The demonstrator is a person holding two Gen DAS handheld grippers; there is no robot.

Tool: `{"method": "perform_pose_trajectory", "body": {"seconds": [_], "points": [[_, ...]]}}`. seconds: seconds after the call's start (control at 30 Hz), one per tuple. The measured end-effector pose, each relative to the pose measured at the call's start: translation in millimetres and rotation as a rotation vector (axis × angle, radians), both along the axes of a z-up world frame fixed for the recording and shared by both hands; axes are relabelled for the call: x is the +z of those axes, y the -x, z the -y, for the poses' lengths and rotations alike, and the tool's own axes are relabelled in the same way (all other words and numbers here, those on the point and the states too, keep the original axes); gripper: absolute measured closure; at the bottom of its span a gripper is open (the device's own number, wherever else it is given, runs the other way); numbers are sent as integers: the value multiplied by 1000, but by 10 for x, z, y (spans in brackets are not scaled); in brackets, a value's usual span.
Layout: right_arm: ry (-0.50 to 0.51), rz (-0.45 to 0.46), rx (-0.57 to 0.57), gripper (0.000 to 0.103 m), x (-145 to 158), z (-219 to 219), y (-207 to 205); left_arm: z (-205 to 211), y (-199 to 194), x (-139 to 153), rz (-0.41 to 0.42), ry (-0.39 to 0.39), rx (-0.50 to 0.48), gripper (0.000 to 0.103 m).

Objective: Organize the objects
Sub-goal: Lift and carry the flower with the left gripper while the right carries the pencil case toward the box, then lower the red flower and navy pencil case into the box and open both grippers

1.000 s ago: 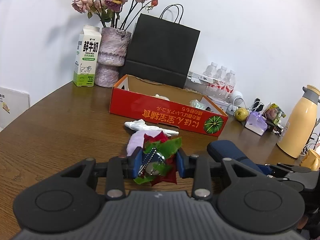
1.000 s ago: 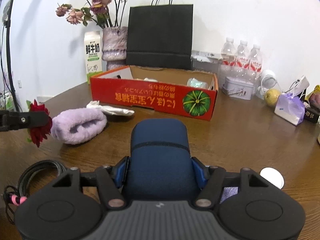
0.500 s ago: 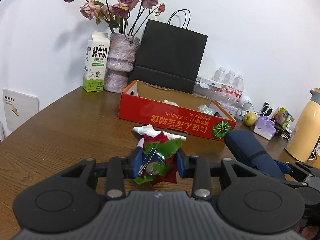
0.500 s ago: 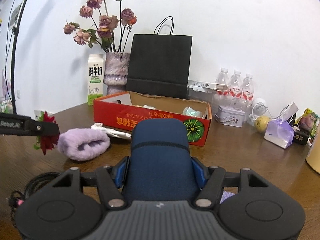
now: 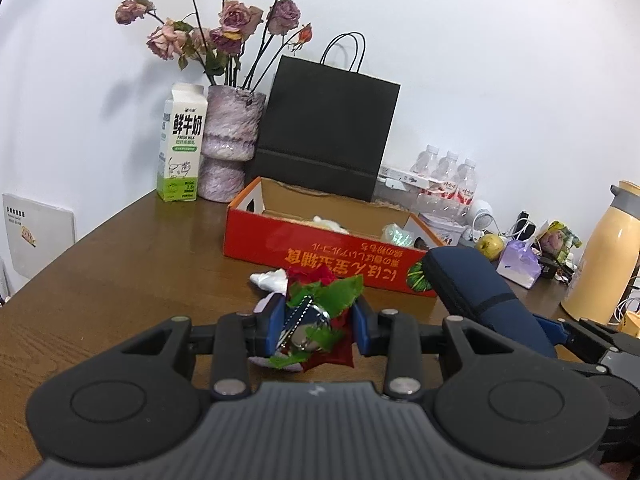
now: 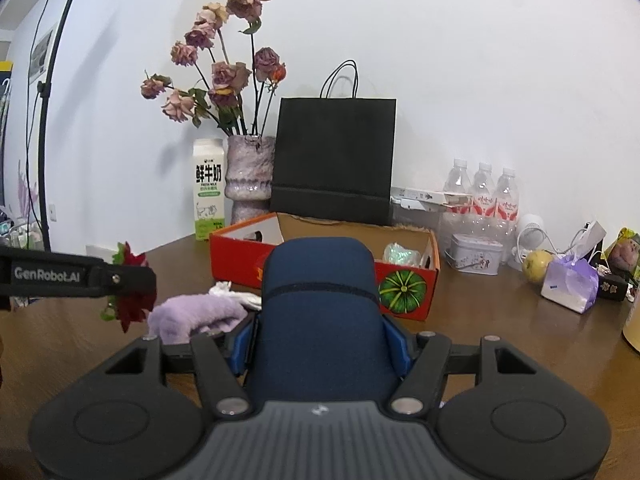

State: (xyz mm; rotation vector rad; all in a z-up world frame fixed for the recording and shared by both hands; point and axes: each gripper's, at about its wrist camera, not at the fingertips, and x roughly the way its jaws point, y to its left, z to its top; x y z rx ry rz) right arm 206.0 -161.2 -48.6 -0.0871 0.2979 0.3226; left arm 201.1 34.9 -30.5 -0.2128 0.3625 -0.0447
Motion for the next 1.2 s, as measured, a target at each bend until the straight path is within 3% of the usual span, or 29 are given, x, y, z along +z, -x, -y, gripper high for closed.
{"method": "perform_pose_trajectory", "body": {"seconds": [0.5,1.2], "points": [[-32,37,-6,40,324,-105,-205,62,-224,296,43,0,10,67],[-53,-2,5,40,428,-150,-869,116,-971,490,10,-8,3,67]]}}
